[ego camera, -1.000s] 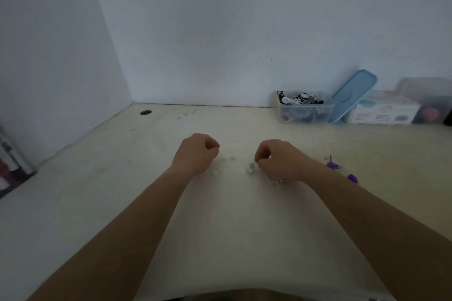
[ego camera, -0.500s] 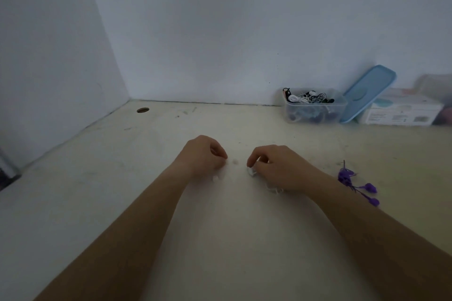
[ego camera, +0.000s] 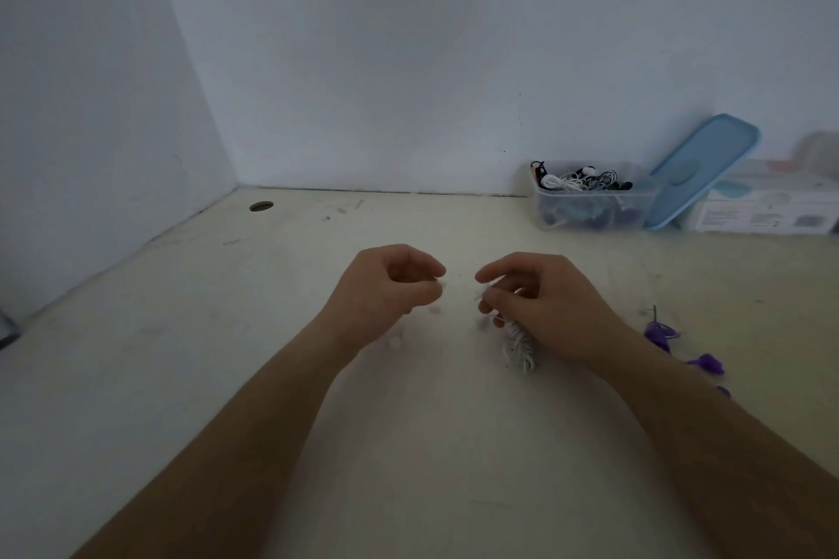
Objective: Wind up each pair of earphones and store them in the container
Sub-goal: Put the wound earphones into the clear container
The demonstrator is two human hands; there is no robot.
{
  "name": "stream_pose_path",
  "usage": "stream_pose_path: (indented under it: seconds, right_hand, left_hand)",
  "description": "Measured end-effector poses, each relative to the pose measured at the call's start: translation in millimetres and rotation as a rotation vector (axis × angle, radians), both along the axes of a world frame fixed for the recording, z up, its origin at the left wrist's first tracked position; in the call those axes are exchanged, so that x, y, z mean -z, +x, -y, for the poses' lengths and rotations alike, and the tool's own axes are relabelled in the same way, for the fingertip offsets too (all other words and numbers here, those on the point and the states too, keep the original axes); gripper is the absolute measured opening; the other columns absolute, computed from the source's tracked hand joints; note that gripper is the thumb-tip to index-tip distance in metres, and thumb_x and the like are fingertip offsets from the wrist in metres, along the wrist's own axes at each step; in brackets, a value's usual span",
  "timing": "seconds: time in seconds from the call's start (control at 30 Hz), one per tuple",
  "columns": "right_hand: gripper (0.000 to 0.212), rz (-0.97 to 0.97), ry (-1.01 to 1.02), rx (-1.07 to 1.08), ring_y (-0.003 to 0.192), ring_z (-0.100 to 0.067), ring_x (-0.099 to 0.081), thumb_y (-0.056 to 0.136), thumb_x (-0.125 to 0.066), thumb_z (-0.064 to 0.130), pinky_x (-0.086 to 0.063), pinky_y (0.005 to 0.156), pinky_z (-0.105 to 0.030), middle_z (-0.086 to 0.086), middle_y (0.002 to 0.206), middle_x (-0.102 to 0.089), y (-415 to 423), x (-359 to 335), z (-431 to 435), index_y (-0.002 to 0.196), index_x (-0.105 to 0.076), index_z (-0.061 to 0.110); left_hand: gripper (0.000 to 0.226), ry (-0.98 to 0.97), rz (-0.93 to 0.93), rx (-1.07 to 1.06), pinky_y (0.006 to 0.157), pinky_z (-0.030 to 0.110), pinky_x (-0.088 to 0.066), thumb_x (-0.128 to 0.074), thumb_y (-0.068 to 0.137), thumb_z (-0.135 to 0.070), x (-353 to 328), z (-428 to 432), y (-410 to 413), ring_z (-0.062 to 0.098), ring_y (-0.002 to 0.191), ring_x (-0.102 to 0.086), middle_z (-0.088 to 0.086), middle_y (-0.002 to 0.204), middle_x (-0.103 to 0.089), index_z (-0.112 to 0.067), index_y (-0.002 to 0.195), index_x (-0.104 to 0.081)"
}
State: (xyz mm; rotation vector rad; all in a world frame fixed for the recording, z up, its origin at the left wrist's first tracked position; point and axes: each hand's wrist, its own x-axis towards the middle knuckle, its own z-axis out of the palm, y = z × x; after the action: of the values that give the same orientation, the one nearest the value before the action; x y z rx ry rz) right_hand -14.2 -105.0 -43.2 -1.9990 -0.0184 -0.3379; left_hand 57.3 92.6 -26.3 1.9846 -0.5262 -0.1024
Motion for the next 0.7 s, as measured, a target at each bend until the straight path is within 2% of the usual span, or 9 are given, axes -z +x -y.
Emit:
stream_pose_path:
  seconds: [0.1, 0.2, 0.33, 0.43, 0.53, 0.7]
  right_hand:
    - [0.008, 0.014, 0.101, -0.011, 0.066, -0.022, -0.072, 0.089, -0.068, 0.002, -0.059, 0.066, -0.027, -0.007, 0.077, -0.076, -5.9, -2.9, -3.9, 0.094, -0.072, 0.008]
    - [0.006, 0.038, 0.145, 0.005, 0.071, -0.028, -0.073, 0.086, -0.073, 0.007, -0.06, 0.072, -0.035, -0.008, 0.078, -0.075, -10.4, -5.9, -4.6, 0.09, -0.073, 0.012]
    - [0.007, 0.042, 0.219, -0.007, 0.071, -0.02, -0.073, 0.085, -0.074, 0.006, -0.058, 0.072, -0.032, -0.008, 0.077, -0.075, -13.4, -8.1, -5.9, 0.089, -0.073, 0.012]
    - [0.008, 0.054, 0.237, -0.028, 0.074, -0.025, -0.073, 0.084, -0.074, 0.006, -0.06, 0.075, -0.033, -0.01, 0.079, -0.076, -15.4, -10.2, -6.7, 0.09, -0.074, 0.011]
    - [0.008, 0.062, 0.26, -0.052, 0.073, -0.02, -0.072, 0.084, -0.074, 0.006, -0.059, 0.071, -0.026, -0.01, 0.08, -0.076, -17.5, -11.7, -7.6, 0.091, -0.074, 0.01]
    - [0.008, 0.068, 0.269, -0.027, 0.071, -0.021, -0.072, 0.084, -0.074, 0.007, -0.059, 0.071, -0.034, -0.014, 0.082, -0.075, -17.2, -11.9, -7.4, 0.092, -0.073, 0.009]
  left_hand:
    - [0.012, -0.117, -0.02, 0.047, 0.066, 0.018, -0.055, -0.075, 0.083, -0.009, -0.7, 5.4, -10.0, 0.012, 0.075, -0.069, -0.002, 0.081, -0.075, -0.018, 0.091, -0.077]
    - [0.009, -0.223, -0.077, 0.08, 0.067, 0.02, -0.054, -0.075, 0.083, -0.005, 0.3, 8.2, -15.5, 0.01, 0.074, -0.068, 0.002, 0.079, -0.074, -0.011, 0.089, -0.075]
    - [0.008, -0.289, -0.163, 0.133, 0.069, 0.024, -0.053, -0.074, 0.083, -0.004, 3.4, 10.0, -17.6, 0.013, 0.073, -0.065, 0.006, 0.079, -0.071, -0.009, 0.088, -0.071]
    - [0.013, -0.343, -0.233, 0.18, 0.067, 0.024, -0.05, -0.072, 0.084, -0.001, 3.7, 10.3, -18.5, 0.014, 0.073, -0.064, 0.004, 0.079, -0.07, -0.012, 0.09, -0.071]
    - [0.014, -0.344, -0.248, 0.227, 0.067, 0.023, -0.051, -0.071, 0.086, -0.002, 3.6, 10.3, -20.2, 0.014, 0.075, -0.067, 0.004, 0.082, -0.072, -0.01, 0.097, -0.072]
    - [0.013, -0.357, -0.26, 0.256, 0.069, 0.022, -0.053, -0.07, 0.085, -0.002, 4.1, 10.0, -22.4, 0.02, 0.083, -0.072, 0.011, 0.09, -0.075, -0.009, 0.097, -0.071]
